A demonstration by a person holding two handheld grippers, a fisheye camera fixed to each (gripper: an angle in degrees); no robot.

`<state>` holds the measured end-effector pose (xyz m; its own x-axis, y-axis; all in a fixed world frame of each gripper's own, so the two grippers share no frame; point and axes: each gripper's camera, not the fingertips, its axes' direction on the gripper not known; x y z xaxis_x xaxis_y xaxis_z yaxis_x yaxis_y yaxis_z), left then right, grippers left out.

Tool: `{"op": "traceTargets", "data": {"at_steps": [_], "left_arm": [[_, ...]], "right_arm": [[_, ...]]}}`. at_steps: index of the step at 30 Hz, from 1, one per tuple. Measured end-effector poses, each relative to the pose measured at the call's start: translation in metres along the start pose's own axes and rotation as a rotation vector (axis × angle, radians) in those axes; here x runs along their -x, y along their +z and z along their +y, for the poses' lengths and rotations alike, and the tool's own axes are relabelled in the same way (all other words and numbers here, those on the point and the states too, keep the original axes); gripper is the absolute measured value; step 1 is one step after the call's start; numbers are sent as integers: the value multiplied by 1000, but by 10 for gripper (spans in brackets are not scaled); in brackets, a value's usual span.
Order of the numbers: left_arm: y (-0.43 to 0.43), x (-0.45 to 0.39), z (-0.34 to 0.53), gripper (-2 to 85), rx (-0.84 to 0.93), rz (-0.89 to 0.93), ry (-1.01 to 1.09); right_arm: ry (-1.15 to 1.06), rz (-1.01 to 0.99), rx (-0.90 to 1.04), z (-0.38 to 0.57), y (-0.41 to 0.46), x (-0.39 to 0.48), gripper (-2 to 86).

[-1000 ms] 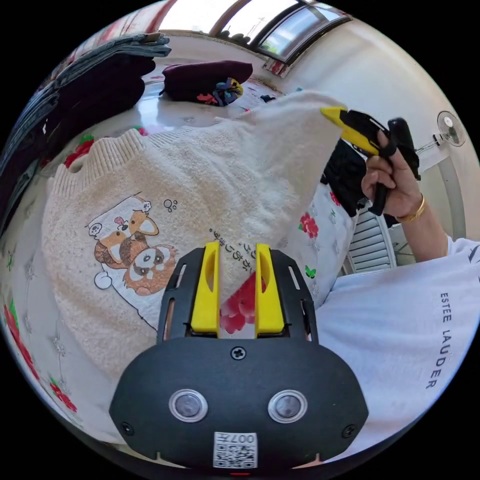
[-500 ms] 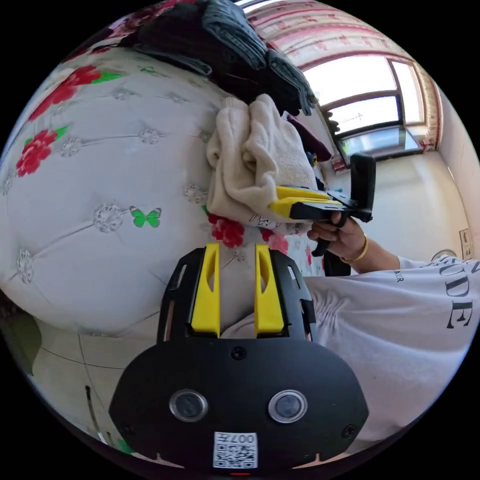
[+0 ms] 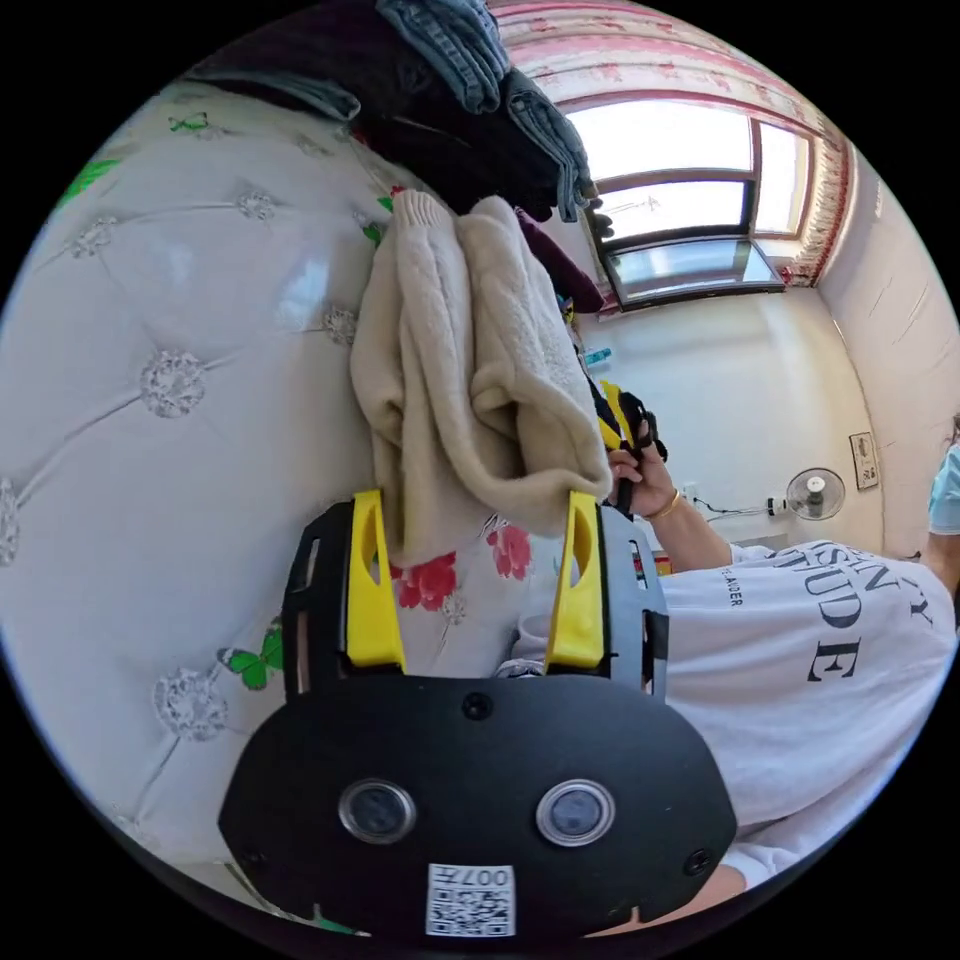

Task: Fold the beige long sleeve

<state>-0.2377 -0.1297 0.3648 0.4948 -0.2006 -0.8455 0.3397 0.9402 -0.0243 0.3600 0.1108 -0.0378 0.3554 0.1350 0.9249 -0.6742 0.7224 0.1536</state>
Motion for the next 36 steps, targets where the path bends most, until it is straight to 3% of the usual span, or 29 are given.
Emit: {"op": "traceTargets", "data": {"at_steps": [3, 7, 10, 14, 18, 25, 30, 33, 36], "left_arm": [[-28, 0, 8, 210, -37, -71, 35], [-54, 24, 19, 209, -74, -5, -17], [-46, 41, 8, 210, -72, 85, -39], [6, 48, -27, 176, 59, 138, -23], [36, 6, -63, 105, 198, 40, 134], [70, -121, -159, 82, 175, 109, 487], [116, -228, -292, 83, 105, 92, 745], [146, -246, -371, 95, 52, 99, 676], [184, -209, -403, 98, 0, -71, 508]], "right_arm": [[-78, -20, -126, -5, -27, 13, 146], [-73, 151, 58, -22, -13, 2, 169], [-11, 74, 158, -27, 19, -24, 172], [79, -154, 198, -33, 53, -52, 154], [11, -149, 177, -47, 40, -27, 127], [-222, -201, -68, -120, -66, 66, 97], [-417, -131, -270, -209, -139, 146, 96], [-445, -46, -401, -277, -157, 169, 101], [-347, 86, -498, -327, -150, 140, 105]]}}
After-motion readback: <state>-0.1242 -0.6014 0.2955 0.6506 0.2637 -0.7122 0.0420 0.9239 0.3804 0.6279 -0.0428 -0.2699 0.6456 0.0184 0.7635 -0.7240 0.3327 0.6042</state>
